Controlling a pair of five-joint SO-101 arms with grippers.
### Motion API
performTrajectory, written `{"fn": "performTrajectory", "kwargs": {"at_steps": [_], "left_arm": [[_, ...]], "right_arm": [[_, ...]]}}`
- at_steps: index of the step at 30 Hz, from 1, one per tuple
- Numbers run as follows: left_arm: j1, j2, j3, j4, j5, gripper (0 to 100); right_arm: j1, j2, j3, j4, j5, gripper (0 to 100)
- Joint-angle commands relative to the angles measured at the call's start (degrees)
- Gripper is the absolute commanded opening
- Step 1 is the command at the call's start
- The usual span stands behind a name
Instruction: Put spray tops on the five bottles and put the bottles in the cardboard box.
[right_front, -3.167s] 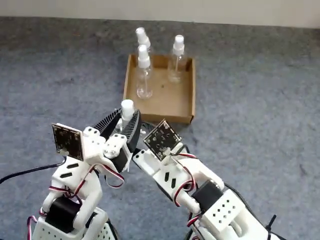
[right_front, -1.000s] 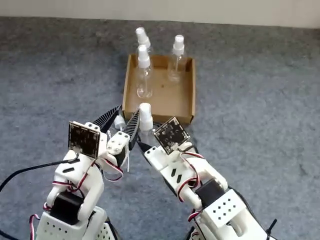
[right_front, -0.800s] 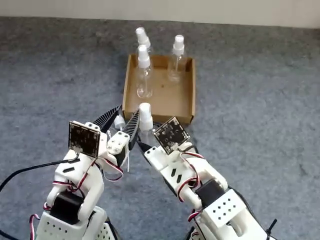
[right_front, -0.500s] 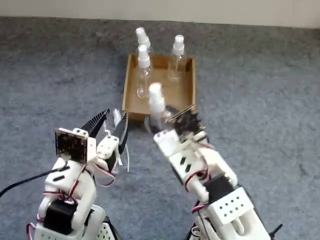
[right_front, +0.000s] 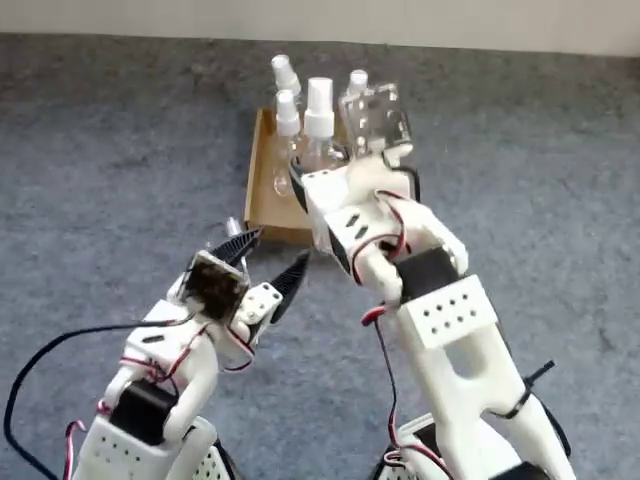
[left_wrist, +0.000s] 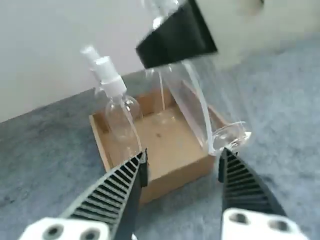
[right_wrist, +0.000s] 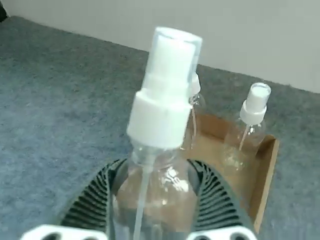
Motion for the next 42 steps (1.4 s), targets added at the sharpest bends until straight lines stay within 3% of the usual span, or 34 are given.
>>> {"fn": "performTrajectory", "kwargs": {"at_steps": [1, 10, 17, 21, 25, 33, 42], "left_arm": [[1.01, 6.29, -3.56, -2.11, -0.79, 22], [0.84, 10.07, -4.97, -3.87, -0.62, 22], [3.56, -0.40, -9.01, 9.23, -0.62, 22], [3.30, -1.98, -5.85, 6.51, -1.05, 22], [0.92, -1.89, -1.45, -0.97, -3.52, 22], [-0.31, -1.89, -1.01, -2.02, -3.52, 22], [-1.19, -1.89, -0.92, -2.11, -3.69, 22]], "right_arm": [[-1.01, 0.04, -7.60, 5.85, -3.96, 0.3], [-3.47, 0.92, -7.60, 8.92, -4.04, 0.3], [-5.76, 0.13, 2.59, -5.76, -4.22, 0.3], [-9.10, 0.13, 6.73, -5.93, -4.13, 0.3], [-9.80, 0.04, 0.31, 3.82, -4.04, 0.3], [-9.54, 0.04, -13.41, 20.88, -0.97, 0.3], [-9.54, 0.04, -16.92, 26.86, 0.00, 0.3]]}}
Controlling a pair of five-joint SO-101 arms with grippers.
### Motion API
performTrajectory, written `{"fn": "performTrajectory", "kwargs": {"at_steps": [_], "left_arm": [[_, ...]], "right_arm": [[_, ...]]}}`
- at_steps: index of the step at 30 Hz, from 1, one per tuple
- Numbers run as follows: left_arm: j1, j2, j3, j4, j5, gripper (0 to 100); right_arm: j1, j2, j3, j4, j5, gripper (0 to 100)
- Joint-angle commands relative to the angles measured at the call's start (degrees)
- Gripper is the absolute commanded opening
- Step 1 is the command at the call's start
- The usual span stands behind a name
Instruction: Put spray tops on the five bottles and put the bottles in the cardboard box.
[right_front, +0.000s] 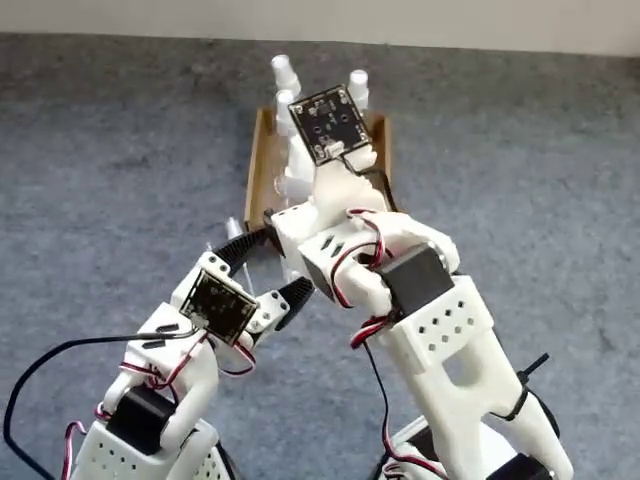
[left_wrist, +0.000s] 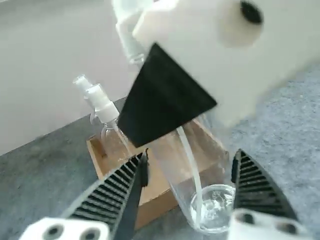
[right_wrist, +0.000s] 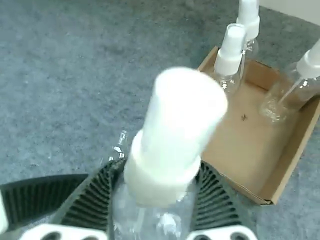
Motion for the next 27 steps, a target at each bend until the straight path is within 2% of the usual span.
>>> {"fn": "performTrajectory", "kwargs": {"at_steps": [1, 4, 8, 11, 14, 18, 21, 27], "left_arm": [[-2.07, -0.31, -0.22, -1.05, -0.35, 22], [-1.80, -0.48, -0.48, -0.79, -0.18, 22], [-1.71, -0.48, -0.48, -0.79, -0.18, 21], [-2.15, -0.48, -0.22, -0.79, -0.26, 16], [-2.95, -0.48, -0.13, -0.79, -0.26, 12], [-7.96, -0.48, -0.13, -0.97, 0.00, 8], [-10.24, -0.40, -0.13, -1.05, 4.31, 1], [-10.95, -0.40, -0.13, -1.14, 4.92, 1]], "right_arm": [[-0.48, -1.19, -3.74, 0.84, 0.70, 0.3], [1.54, -0.40, -3.56, -2.86, 0.79, 0.3], [9.01, -0.31, -3.21, -14.81, 4.92, 0.3], [13.49, -0.22, -0.48, -23.87, 4.75, 0.3], [13.67, 1.89, 6.37, -31.78, 5.10, 0.3], [15.43, 8.92, 12.09, -38.02, 5.10, 0.3], [17.36, 12.97, 12.00, -41.27, 4.84, 0.3], [18.68, 17.10, 12.00, -46.73, 5.01, 0.3]]}}
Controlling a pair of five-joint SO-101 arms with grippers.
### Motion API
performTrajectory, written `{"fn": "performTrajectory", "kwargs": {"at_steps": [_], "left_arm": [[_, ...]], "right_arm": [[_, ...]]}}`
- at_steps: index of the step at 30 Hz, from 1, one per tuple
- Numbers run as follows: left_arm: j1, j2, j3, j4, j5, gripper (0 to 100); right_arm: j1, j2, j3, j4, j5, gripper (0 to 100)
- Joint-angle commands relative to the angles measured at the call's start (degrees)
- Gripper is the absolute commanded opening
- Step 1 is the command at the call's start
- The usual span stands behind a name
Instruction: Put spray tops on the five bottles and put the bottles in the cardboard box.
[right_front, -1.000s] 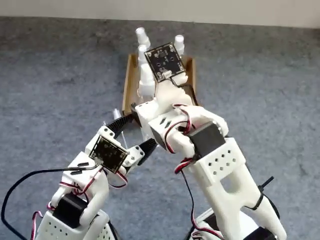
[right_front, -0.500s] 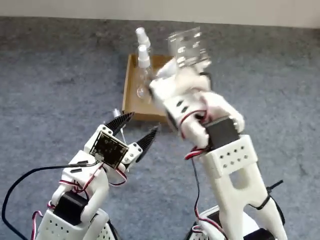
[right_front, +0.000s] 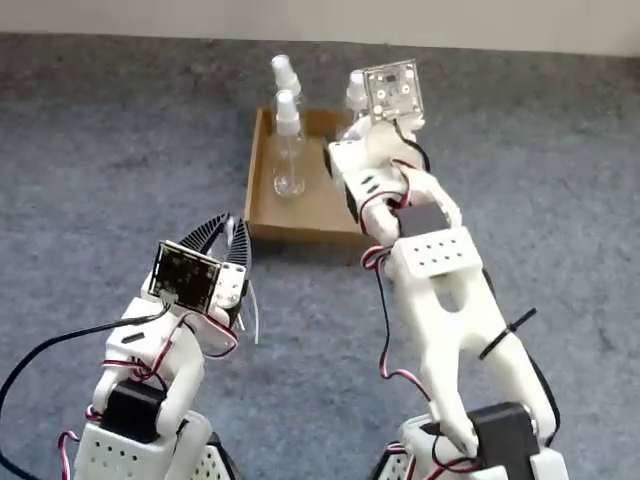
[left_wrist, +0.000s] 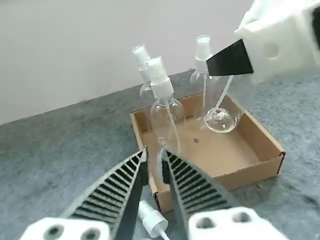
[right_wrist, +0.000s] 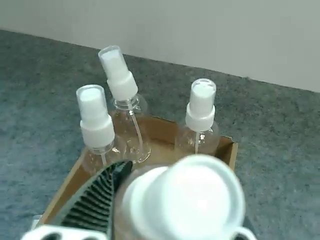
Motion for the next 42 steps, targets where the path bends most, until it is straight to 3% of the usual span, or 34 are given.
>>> {"fn": "performTrajectory", "kwargs": {"at_steps": [1, 19, 26, 42], "left_arm": [[-0.66, -0.48, -0.22, -1.14, 0.53, 1], [-0.48, -0.57, -0.22, -1.14, 0.53, 1], [-0.40, -0.57, -0.22, -1.14, 0.53, 1], [-0.31, -1.01, -0.22, -0.88, 0.53, 1]], "right_arm": [[0.66, 1.10, -0.84, -3.12, 0.70, 0.3], [1.63, 20.62, -15.60, -2.77, 3.69, 0.3], [1.63, 22.46, -16.84, 1.71, 3.96, 0.3], [1.63, 25.45, -17.63, 1.71, 3.96, 0.3]]}}
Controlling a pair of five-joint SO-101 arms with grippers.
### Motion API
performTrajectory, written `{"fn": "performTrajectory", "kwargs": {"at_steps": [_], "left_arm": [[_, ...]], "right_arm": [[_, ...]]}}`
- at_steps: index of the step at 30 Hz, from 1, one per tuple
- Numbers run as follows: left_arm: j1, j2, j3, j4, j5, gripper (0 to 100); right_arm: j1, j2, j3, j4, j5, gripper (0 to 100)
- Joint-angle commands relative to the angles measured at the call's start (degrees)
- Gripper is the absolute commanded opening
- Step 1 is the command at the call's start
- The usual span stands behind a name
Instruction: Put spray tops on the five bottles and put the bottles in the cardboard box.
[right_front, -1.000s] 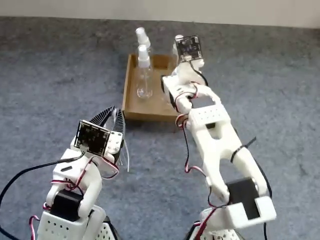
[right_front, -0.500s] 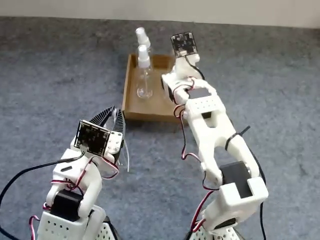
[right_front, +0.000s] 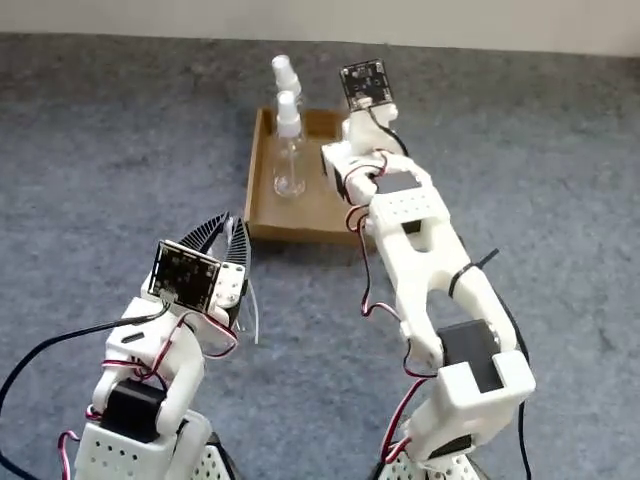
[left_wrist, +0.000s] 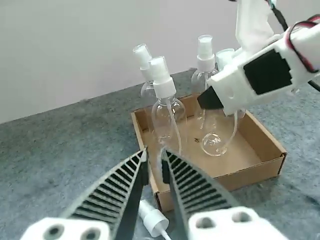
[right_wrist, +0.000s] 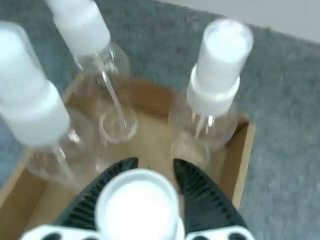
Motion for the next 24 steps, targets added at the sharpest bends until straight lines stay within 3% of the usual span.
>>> {"fn": "performTrajectory", "kwargs": {"at_steps": [1, 8, 19, 24], "left_arm": [[-0.13, -0.92, -0.22, -0.97, 0.53, 1], [-0.13, -0.92, -0.22, -0.97, 0.53, 1], [-0.13, -0.84, -0.22, -0.97, 0.53, 1], [-0.13, -0.84, -0.22, -0.97, 0.53, 1]], "right_arm": [[0.66, 0.13, -2.59, 0.75, 0.53, 0.3], [0.66, 0.13, -2.59, 0.75, 4.84, 0.6], [0.57, -0.13, -2.59, 0.75, 5.27, 1.2], [0.57, -0.13, -2.59, 0.84, 5.27, 11.8]]}}
